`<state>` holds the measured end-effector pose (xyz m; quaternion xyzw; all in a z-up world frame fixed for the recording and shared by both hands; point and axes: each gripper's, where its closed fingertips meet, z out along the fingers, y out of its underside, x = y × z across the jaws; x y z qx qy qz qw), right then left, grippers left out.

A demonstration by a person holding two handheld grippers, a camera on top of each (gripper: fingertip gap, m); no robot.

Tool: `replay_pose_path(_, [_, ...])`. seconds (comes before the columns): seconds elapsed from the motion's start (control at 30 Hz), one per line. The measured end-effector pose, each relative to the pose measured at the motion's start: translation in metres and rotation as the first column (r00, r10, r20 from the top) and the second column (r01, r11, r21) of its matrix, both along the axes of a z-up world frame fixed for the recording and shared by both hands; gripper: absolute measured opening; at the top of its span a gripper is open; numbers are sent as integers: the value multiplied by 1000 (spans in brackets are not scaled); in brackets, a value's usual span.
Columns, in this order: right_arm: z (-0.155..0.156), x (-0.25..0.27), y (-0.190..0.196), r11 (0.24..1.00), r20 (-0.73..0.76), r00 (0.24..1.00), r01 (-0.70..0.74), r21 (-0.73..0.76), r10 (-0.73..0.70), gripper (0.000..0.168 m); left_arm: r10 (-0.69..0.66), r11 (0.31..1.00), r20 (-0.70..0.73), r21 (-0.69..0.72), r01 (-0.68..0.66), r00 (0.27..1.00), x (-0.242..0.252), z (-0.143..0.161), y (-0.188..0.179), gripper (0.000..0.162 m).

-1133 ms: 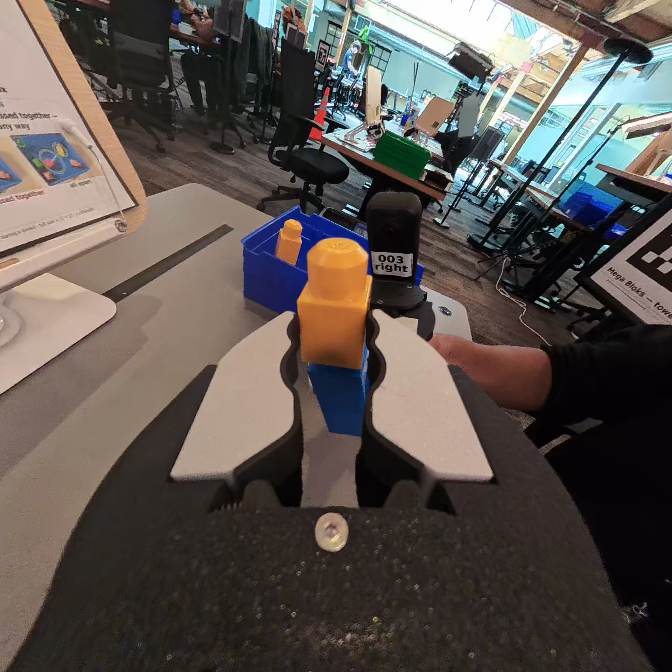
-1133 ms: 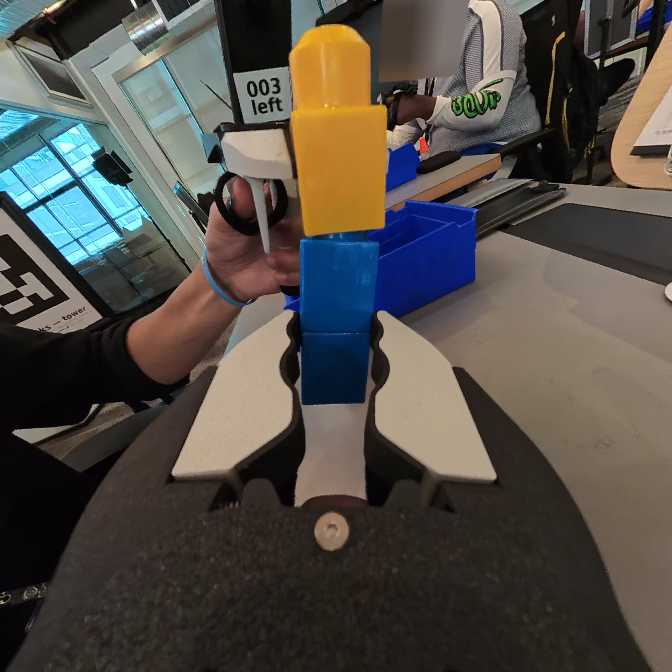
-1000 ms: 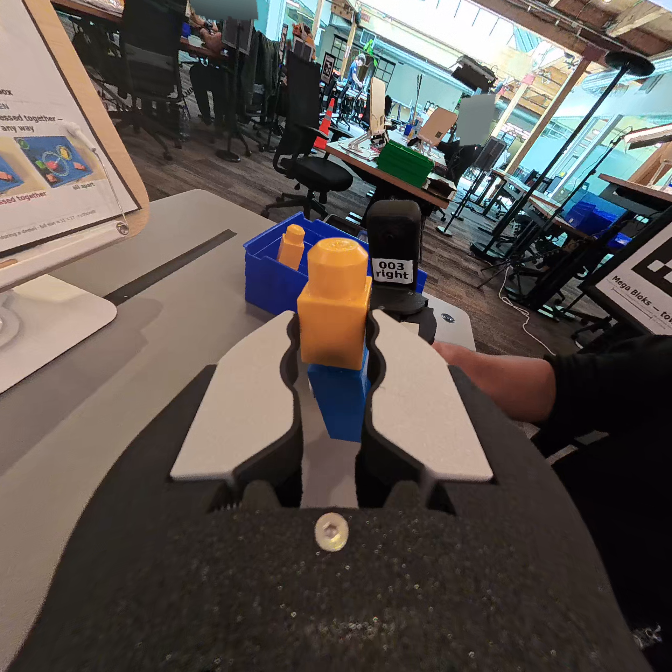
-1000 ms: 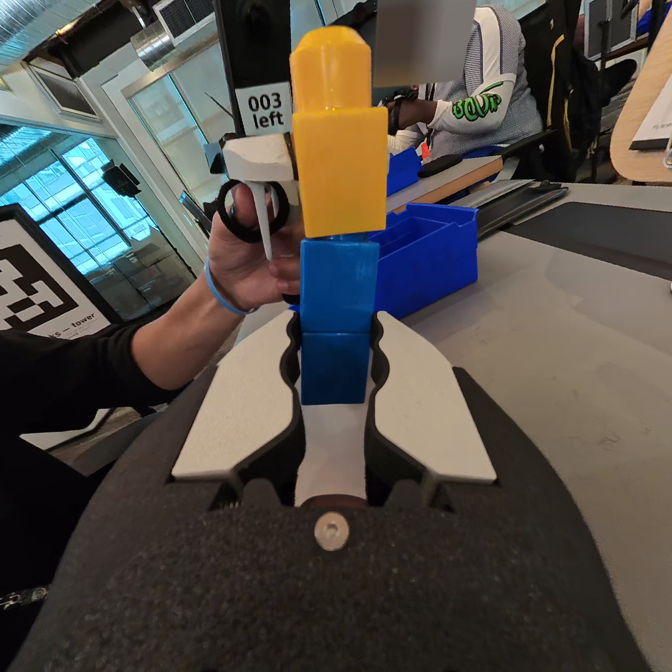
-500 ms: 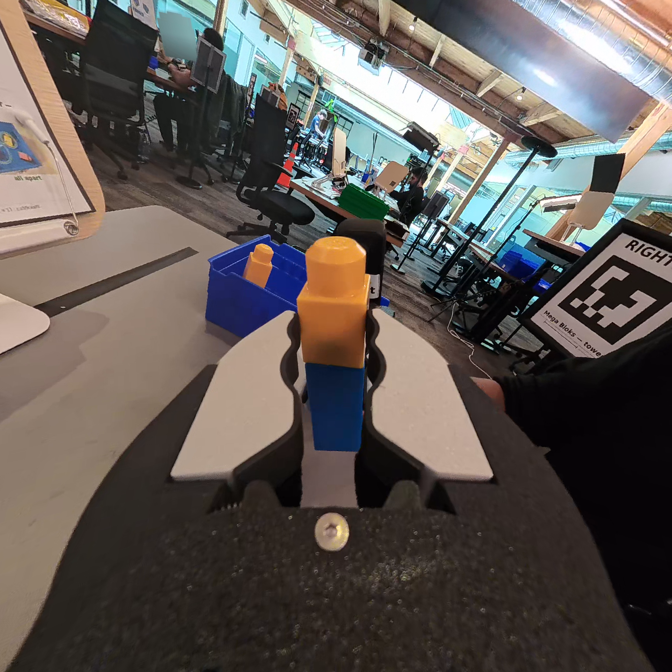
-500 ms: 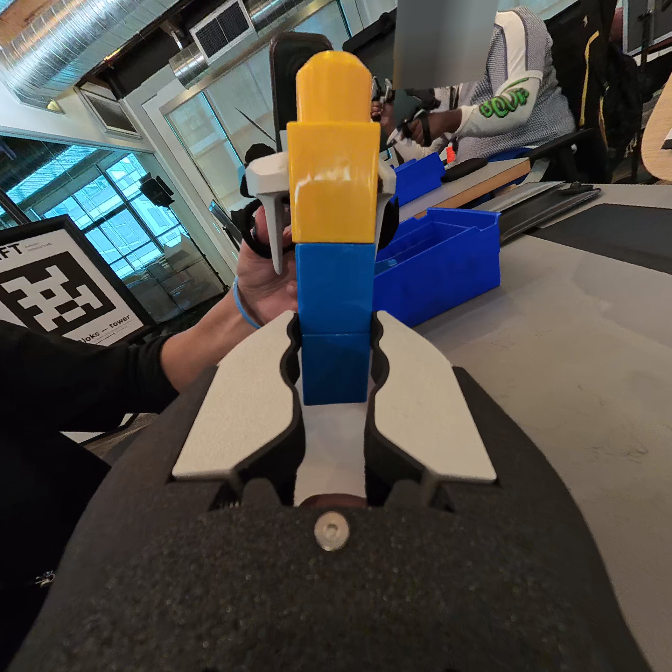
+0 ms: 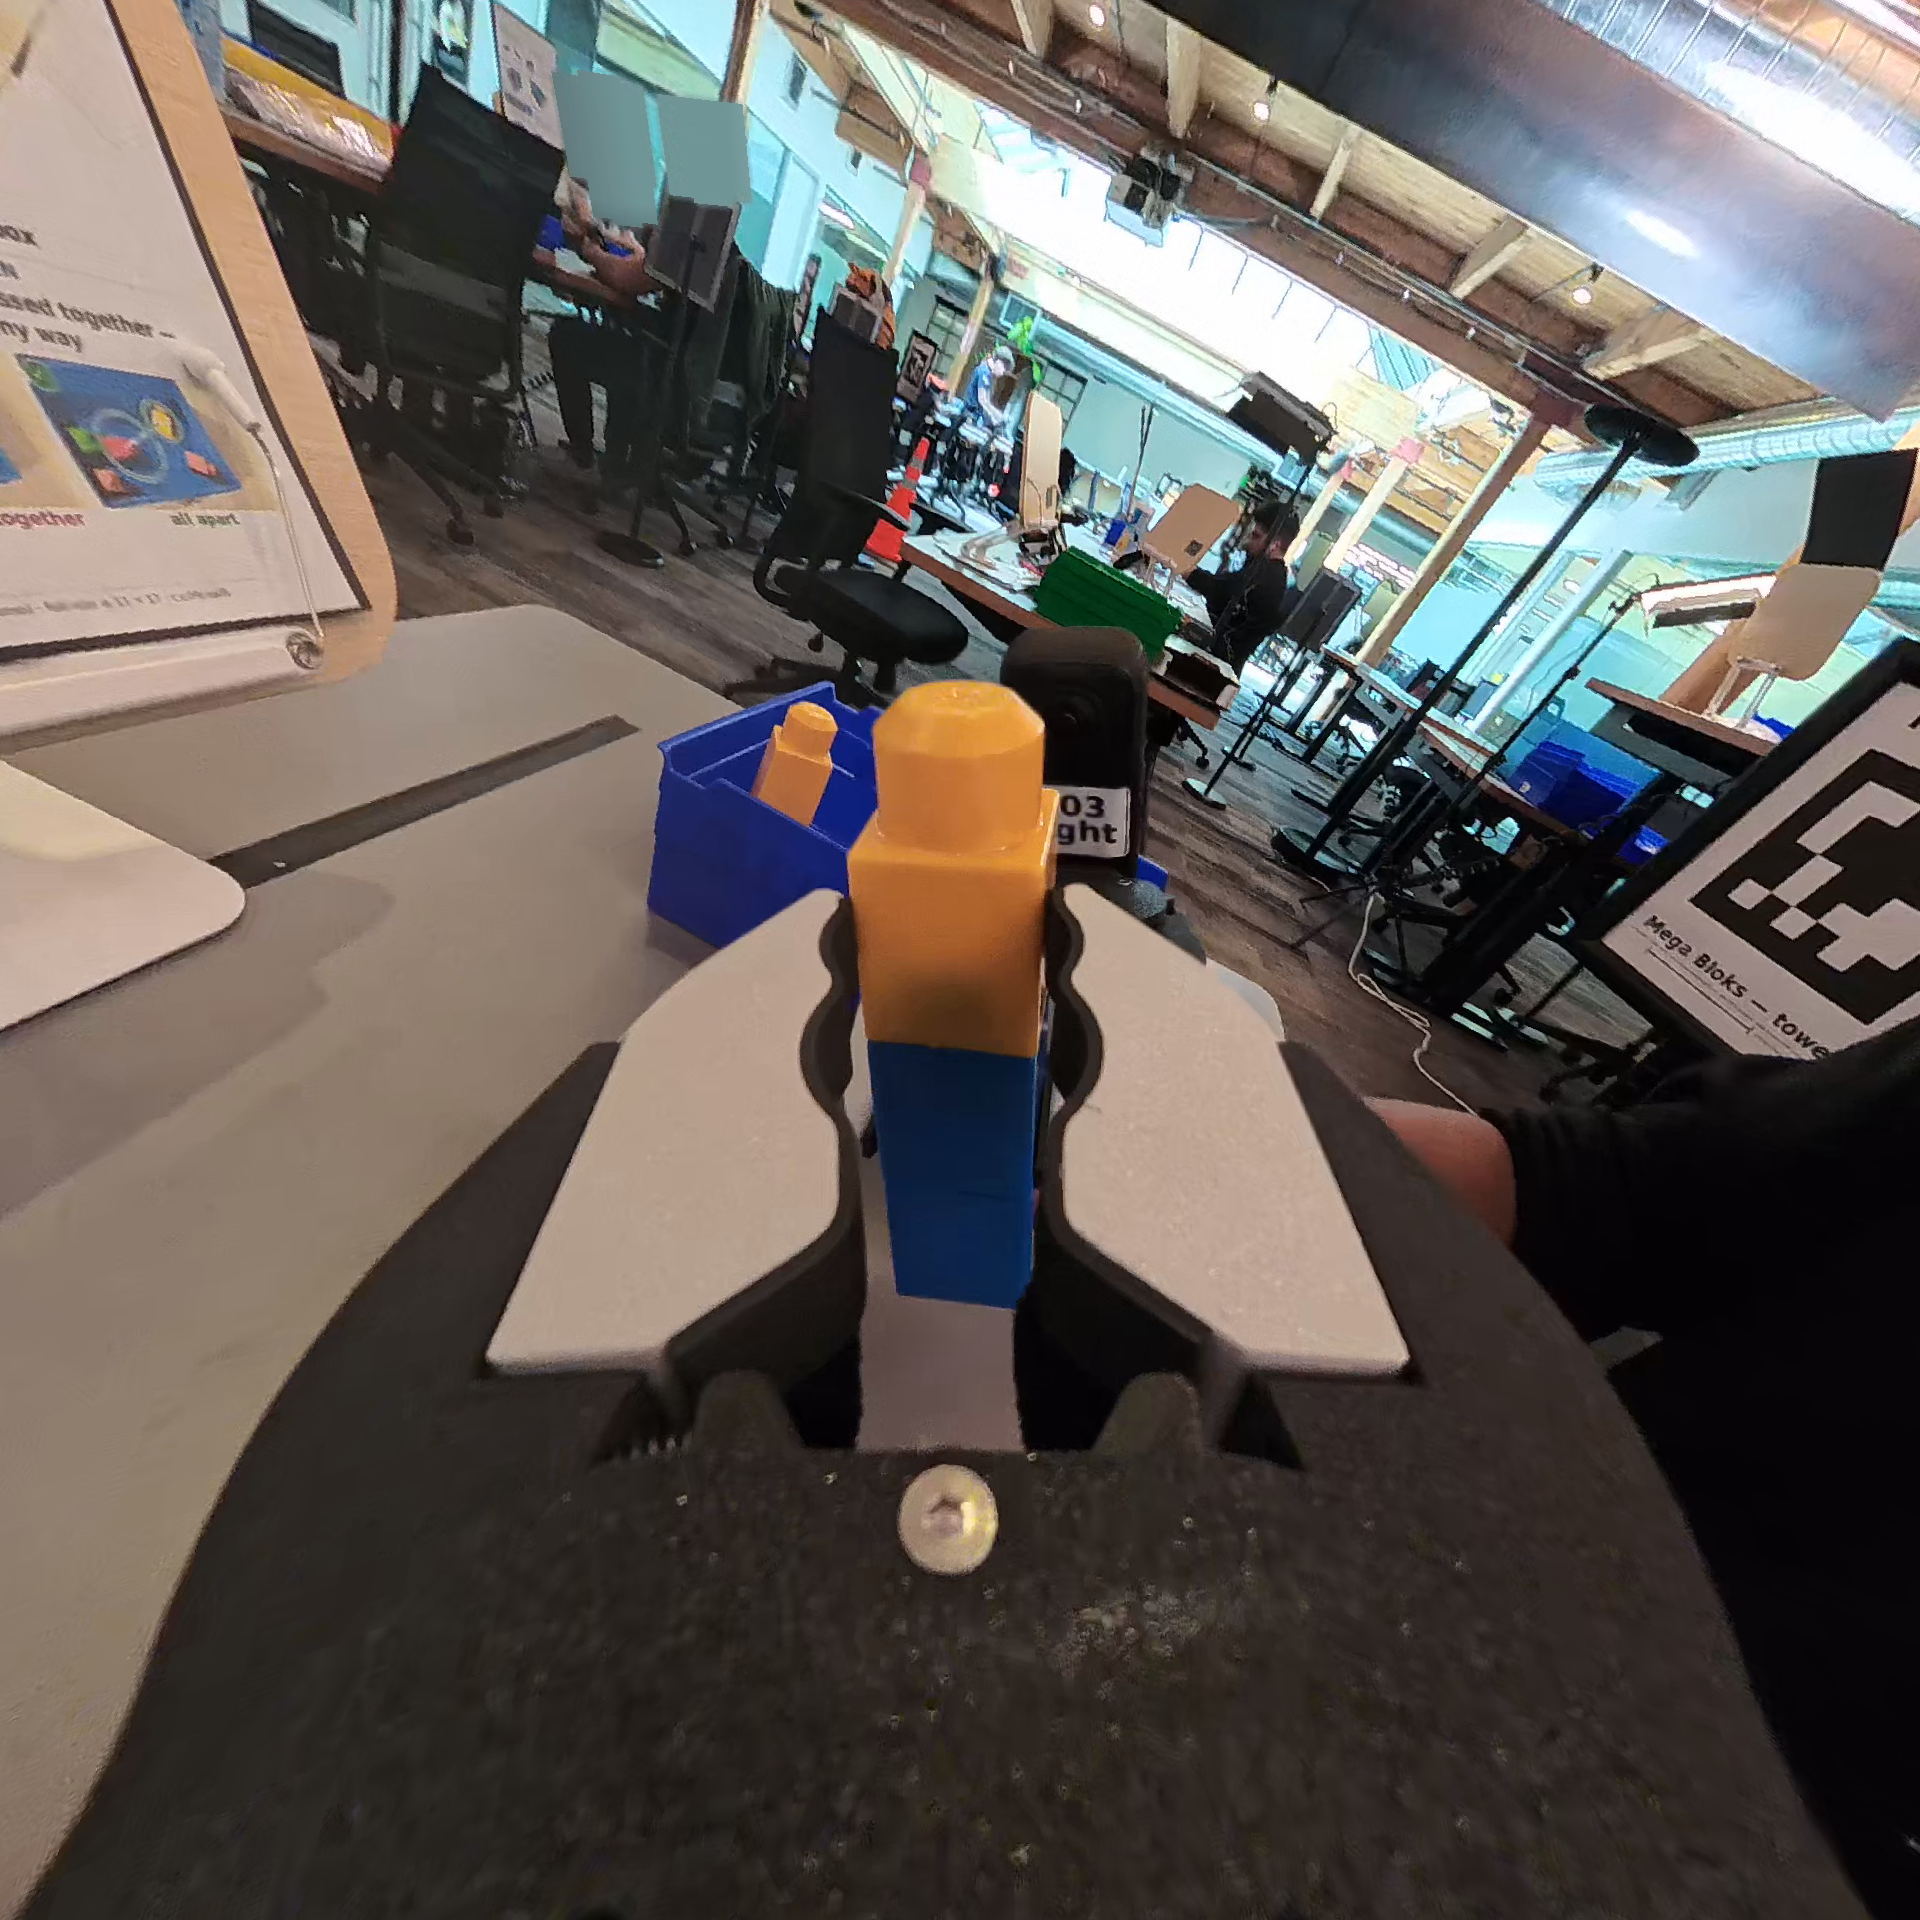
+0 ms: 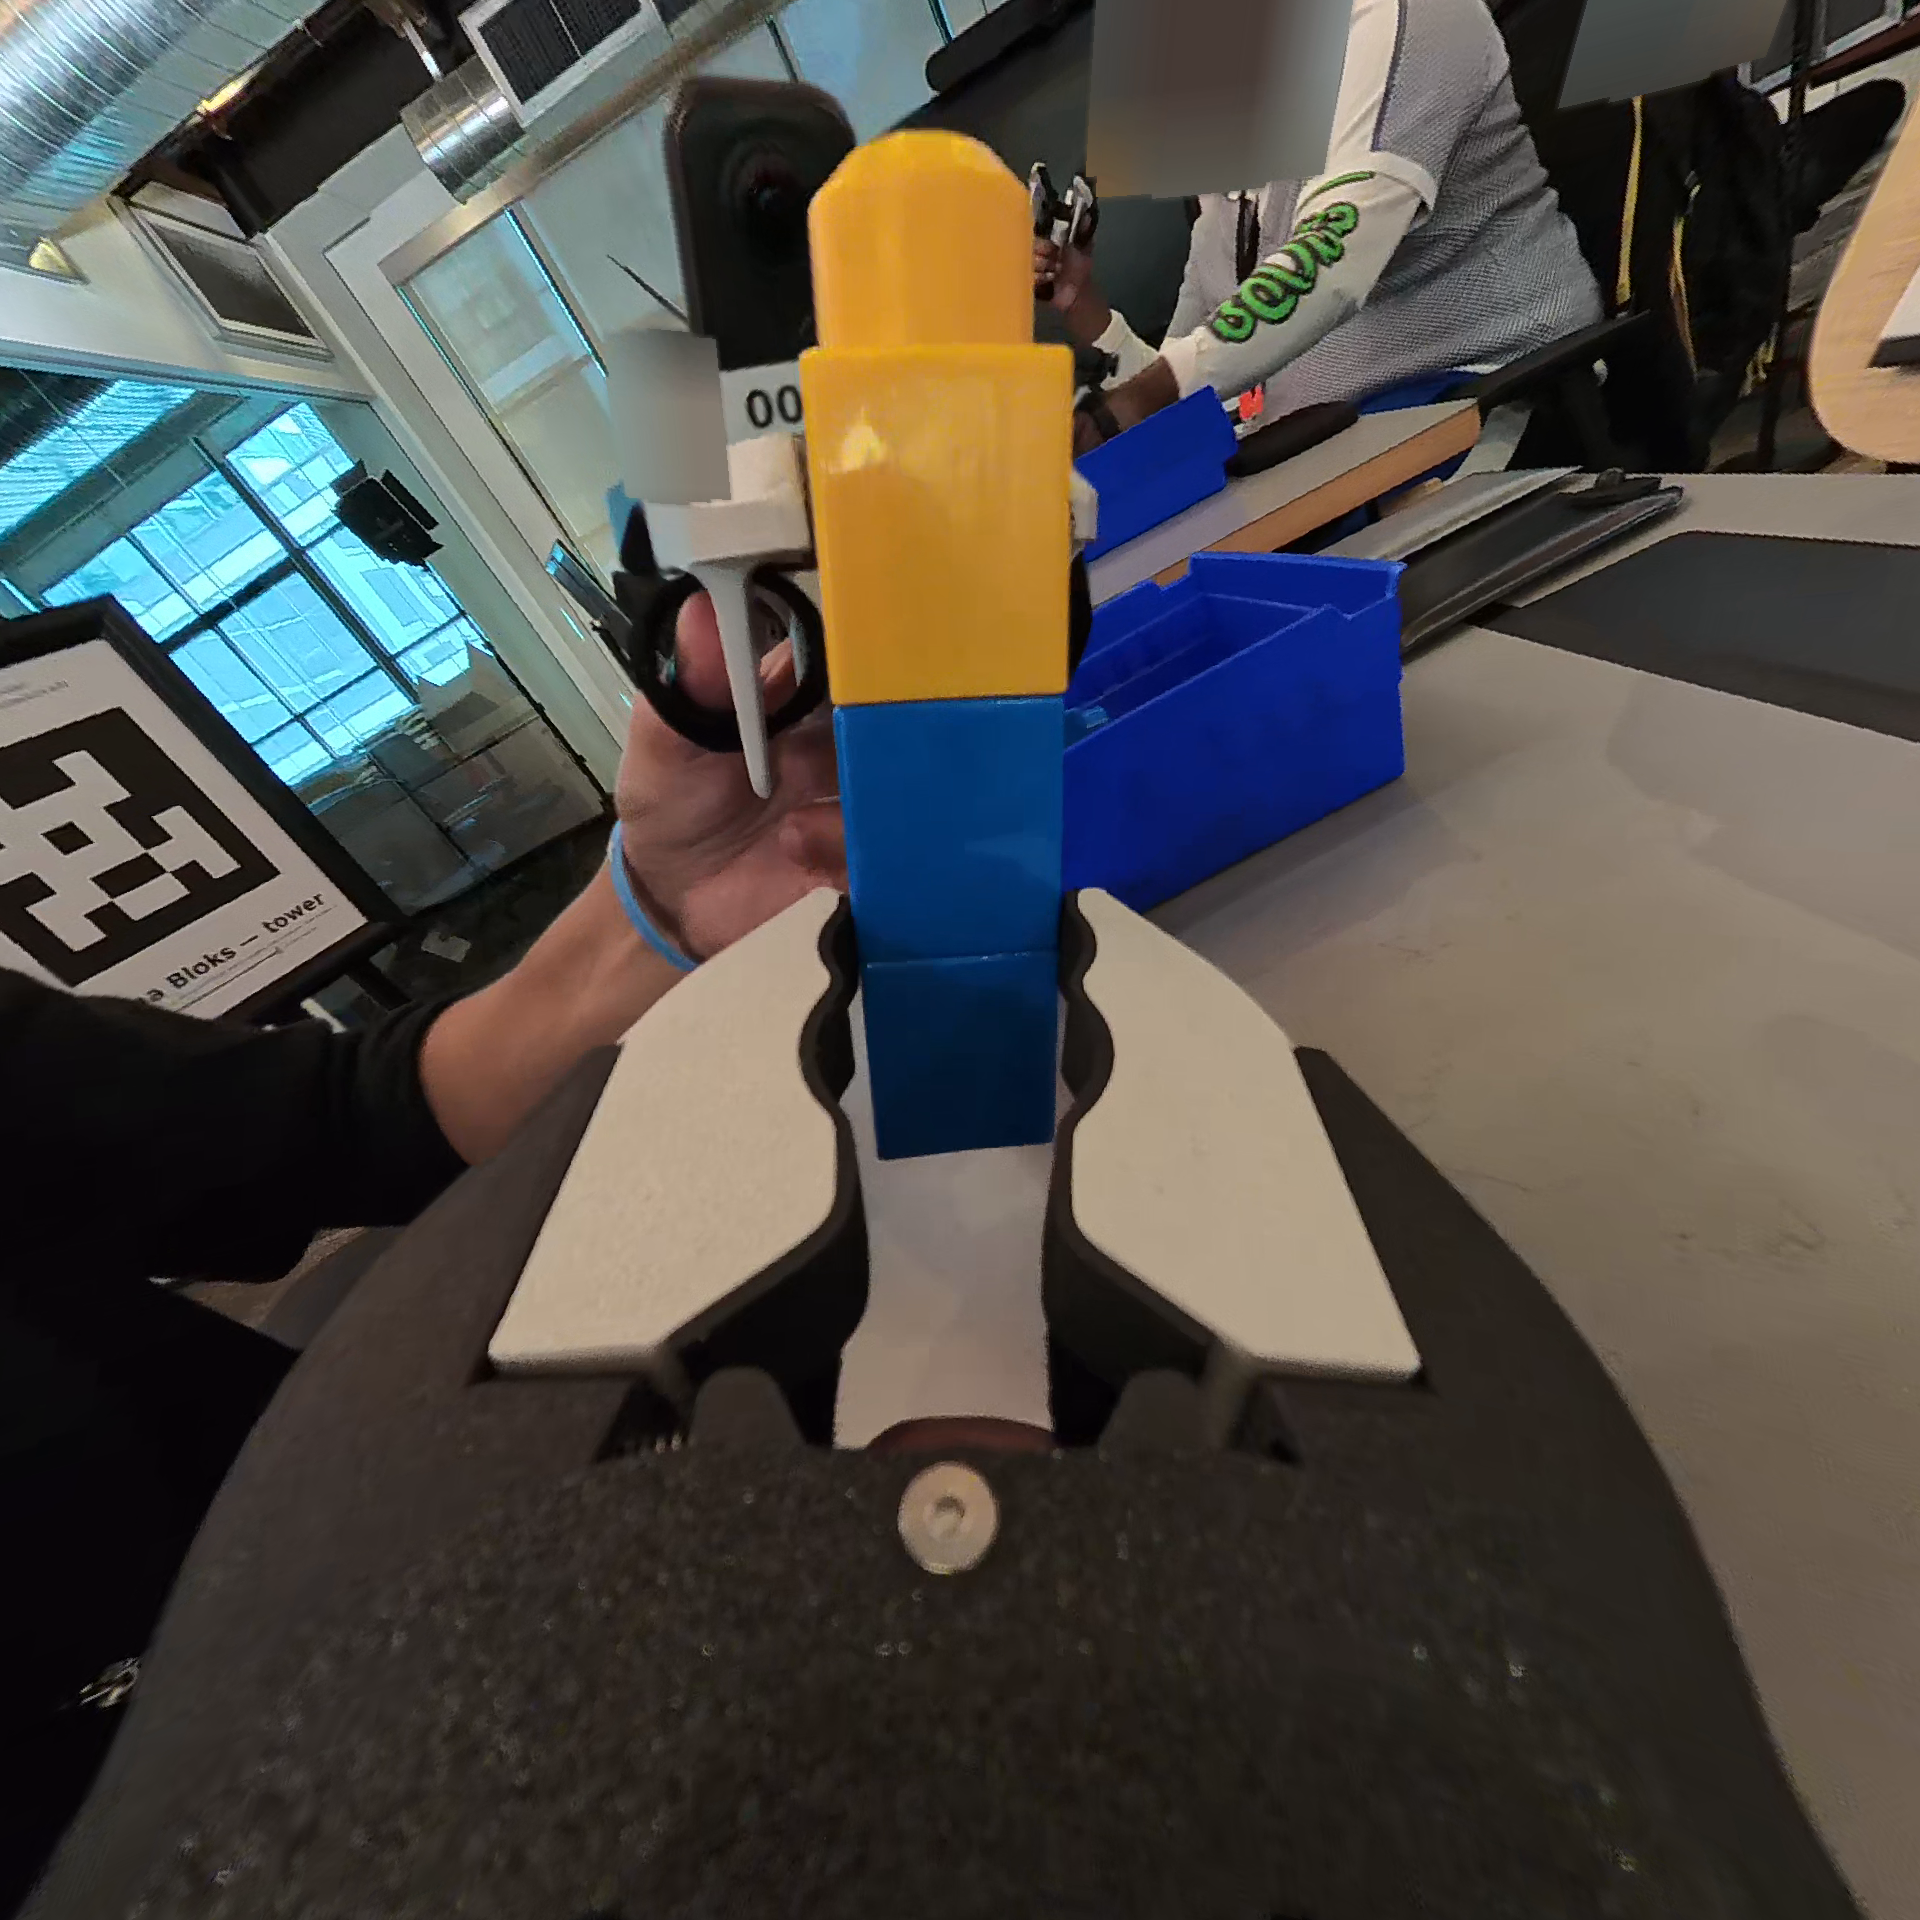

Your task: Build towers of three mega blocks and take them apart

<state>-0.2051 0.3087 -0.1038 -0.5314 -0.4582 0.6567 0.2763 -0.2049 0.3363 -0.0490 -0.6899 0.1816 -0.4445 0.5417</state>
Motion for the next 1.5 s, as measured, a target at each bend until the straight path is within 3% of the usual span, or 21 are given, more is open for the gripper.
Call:
replay_pose_path(0.13, [-2, -2, 10, 993, 42, 994, 98, 65, -100, 41, 103, 993, 8, 51, -103, 995, -4, 0, 2, 34])
replay_pose_path(0.3, [-9, -2, 24, 951, 103, 962, 229, 207, -254, 49, 210, 978, -1, 8, -210, 978, -16, -3, 9, 34])
replay_pose_path(0.43, [-9, -1, 32, 863, 110, 906, 346, 368, -410, 54, 299, 953, -30, -49, -300, 954, -23, -14, 17, 34])
replay_pose_path(0.67, [-11, -2, 38, 684, 79, 793, 465, 563, -604, 54, 333, 933, -79, -120, -340, 940, -12, -34, 24, 34])
replay_pose_path(0.93, [-13, 0, 43, 566, 41, 715, 516, 643, -698, 43, 371, 903, -96, -194, -383, 924, -1, -48, 25, 34])
replay_pose_path(1.3, [-21, 11, 56, 618, 111, 704, 523, 586, -701, 37, 400, 890, -256, -122, -439, 880, 20, -52, 20, 35])
replay_pose_path(1.5, [-24, 17, 60, 633, 129, 709, 513, 580, -693, 36, 339, 919, -288, -102, -380, 896, 30, -41, 9, 38])
